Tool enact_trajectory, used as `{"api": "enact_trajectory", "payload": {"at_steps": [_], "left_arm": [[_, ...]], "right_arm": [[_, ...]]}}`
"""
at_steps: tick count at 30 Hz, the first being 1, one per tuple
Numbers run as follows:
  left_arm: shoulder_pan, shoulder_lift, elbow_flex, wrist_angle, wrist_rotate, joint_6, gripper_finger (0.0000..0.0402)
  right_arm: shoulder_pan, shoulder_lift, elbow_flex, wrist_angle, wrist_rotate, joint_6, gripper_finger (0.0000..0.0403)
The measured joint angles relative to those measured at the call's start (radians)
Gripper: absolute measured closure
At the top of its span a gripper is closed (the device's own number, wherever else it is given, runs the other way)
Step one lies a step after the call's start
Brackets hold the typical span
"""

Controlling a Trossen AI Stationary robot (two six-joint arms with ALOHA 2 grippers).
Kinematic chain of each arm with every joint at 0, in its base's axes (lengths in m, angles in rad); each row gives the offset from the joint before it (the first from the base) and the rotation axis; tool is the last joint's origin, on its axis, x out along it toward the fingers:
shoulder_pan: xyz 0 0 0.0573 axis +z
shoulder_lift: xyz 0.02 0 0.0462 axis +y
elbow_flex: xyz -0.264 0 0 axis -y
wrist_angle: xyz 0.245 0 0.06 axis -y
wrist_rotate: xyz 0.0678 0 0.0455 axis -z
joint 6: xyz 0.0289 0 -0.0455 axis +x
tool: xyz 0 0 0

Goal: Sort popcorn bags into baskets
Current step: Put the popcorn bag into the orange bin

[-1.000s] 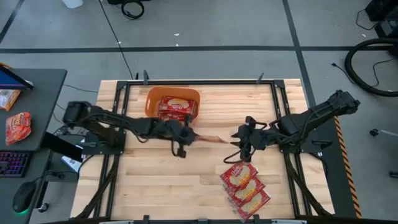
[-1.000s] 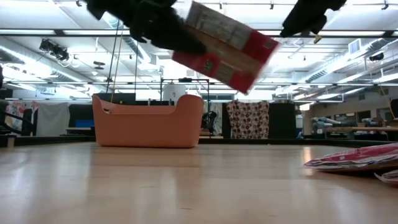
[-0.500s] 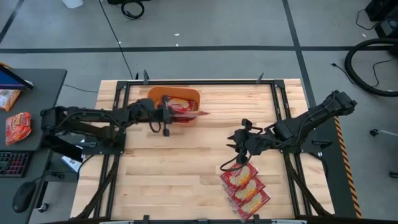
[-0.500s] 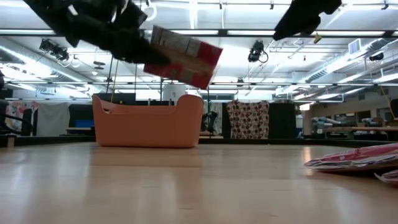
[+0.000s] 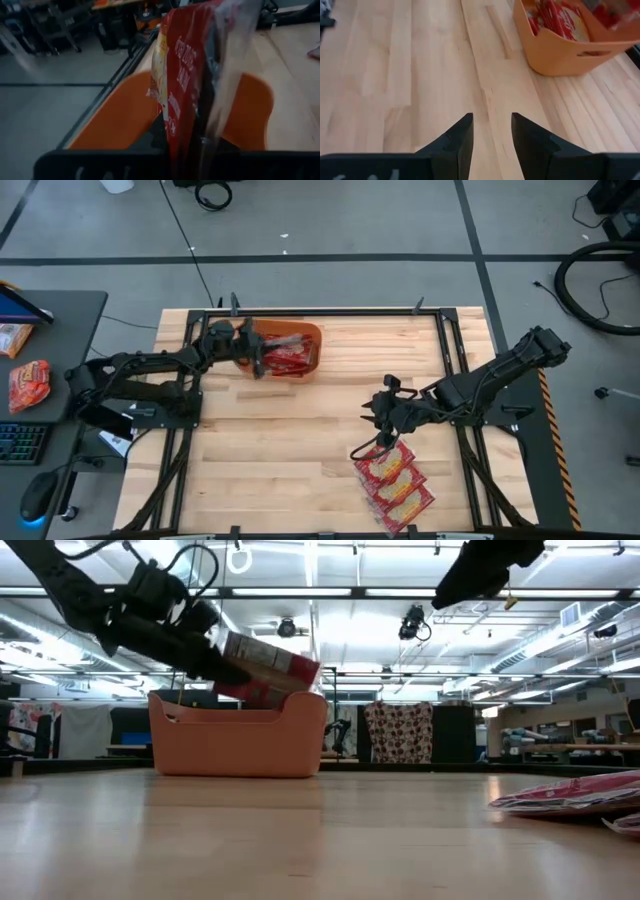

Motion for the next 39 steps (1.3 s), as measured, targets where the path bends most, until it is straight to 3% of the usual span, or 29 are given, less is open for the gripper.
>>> {"api": "enact_trajectory", "payload": {"at_steps": [7,16,22,26,31,39], "left_arm": [[0.067,0.008,-0.012,-0.012,0.037,-0.085,0.0336],[0.034,0.008,-0.011,-0.098,-0.114,-0.098,0.0273],[0.003,-0.006,-0.007,-0.106,-0.110,-0.053,0.0259],[-0.026,-0.034,0.009,-0.125,-0.050,-0.093,0.0259],[-0.115,-0.072,0.020,-0.124,0.038,-0.155,0.0260],[-0.314,-0.073,0.020,-0.138,-0.103,-0.209,0.0260]], "right_arm": [[0.000,0.004,0.000,0.009,0.004,-0.014,0.0265],[-0.001,0.005,0.000,0.014,0.005,-0.014,0.0265],[-0.001,0.005,0.000,0.015,0.006,-0.014,0.0265],[-0.001,0.005,0.000,0.015,0.002,0.001,0.0265],[0.008,0.036,0.000,-0.039,-0.137,-0.026,0.0265],[0.122,0.233,0.000,-0.055,-0.274,-0.081,0.0265]]}}
